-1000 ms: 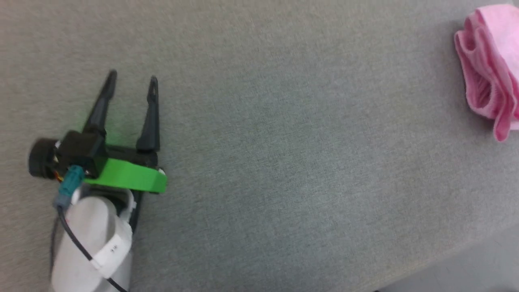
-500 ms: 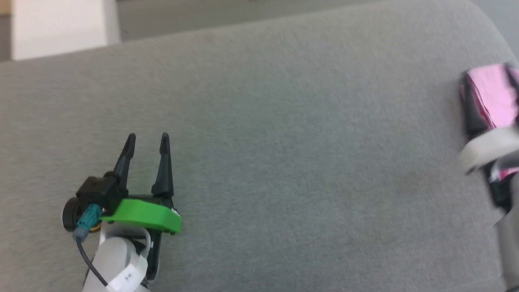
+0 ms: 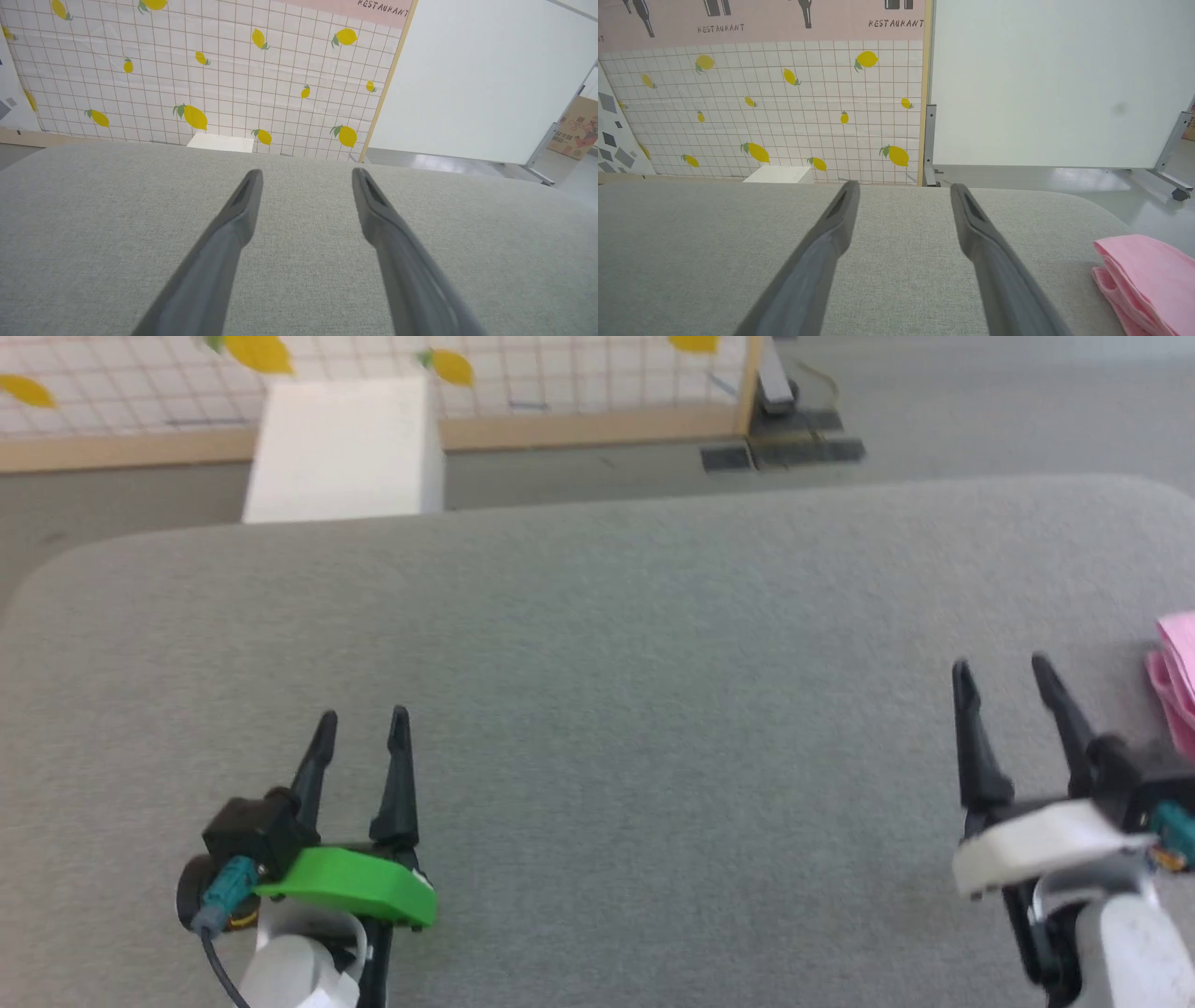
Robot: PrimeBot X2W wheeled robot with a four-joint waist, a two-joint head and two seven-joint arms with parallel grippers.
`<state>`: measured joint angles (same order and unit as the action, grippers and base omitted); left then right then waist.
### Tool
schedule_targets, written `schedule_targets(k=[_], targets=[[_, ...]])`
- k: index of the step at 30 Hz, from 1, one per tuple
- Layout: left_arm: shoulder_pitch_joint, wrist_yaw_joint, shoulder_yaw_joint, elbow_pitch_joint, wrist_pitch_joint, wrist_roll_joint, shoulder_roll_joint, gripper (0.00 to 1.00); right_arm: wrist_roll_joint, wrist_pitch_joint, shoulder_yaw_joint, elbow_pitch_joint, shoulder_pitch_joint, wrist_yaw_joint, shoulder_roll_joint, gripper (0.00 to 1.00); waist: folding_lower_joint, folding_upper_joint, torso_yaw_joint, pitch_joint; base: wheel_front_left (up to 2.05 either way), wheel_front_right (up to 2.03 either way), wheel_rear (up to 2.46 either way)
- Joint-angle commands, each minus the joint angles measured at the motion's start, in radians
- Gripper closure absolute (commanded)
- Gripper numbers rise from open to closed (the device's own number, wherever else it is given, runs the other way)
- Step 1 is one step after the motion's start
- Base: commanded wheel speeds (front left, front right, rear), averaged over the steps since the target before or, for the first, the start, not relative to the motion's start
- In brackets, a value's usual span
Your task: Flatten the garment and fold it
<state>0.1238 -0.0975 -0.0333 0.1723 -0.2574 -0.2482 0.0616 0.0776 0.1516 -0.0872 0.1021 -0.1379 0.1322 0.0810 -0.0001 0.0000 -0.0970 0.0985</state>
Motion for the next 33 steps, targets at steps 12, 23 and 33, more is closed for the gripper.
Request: schedule_targets(k=[12, 23, 33], targets=[[-0.057, -0.009, -0.011, 0.034, -0.004, 0.004, -0.009, 0.0, -0.018, 0.01, -0.034, -0.059, 0.156, -0.002, -0.03, 0.0, 0.0001, 0.0, 0.092, -0.094, 0.0, 0.0, 0.0], [-0.086, 0.014, -0.021, 0.03, -0.004, -0.016, -0.011, 0.0, -0.001, -0.018, -0.006, -0.063, 0.198, -0.002, -0.031, 0.0, 0.0001, 0.0, 0.125, -0.112, 0.0, 0.0, 0.0], [-0.093, 0.028, -0.035, 0.026, -0.004, -0.027, -0.011, 0.0, 0.015, -0.016, 0.0, -0.053, 0.2, -0.002, -0.031, 0.0, 0.0001, 0.0, 0.134, -0.111, 0.0, 0.0, 0.0]])
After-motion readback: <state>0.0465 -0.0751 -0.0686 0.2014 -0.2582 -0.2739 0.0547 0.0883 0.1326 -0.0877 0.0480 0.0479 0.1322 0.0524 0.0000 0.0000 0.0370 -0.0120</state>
